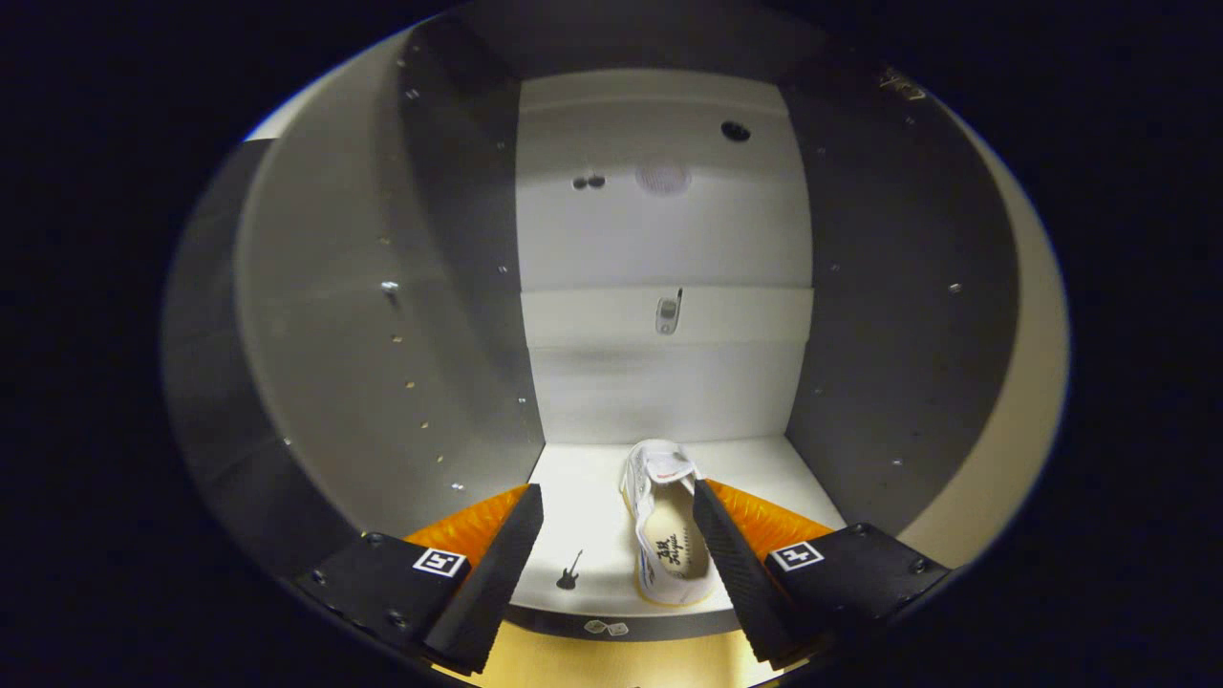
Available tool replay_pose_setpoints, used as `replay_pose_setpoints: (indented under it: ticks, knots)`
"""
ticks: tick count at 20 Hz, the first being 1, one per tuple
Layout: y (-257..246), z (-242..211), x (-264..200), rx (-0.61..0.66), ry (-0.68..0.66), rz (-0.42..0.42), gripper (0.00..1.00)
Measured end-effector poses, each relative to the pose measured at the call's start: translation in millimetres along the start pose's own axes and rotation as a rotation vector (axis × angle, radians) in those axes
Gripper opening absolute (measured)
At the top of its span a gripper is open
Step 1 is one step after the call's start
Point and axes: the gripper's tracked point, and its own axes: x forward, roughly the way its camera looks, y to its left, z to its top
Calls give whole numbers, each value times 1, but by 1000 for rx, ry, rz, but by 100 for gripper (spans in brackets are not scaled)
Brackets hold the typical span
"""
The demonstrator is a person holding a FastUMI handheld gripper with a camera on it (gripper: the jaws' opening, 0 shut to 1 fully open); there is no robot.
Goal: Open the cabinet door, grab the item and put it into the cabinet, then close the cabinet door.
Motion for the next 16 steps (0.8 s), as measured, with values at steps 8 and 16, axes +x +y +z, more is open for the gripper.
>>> replay_pose_setpoints:
  ticks: [8, 16]
  knots:
    - [-2, -23, -147, -11, -87, 25, 99]
    - [-49, -77, -290, 18, -57, 83, 99]
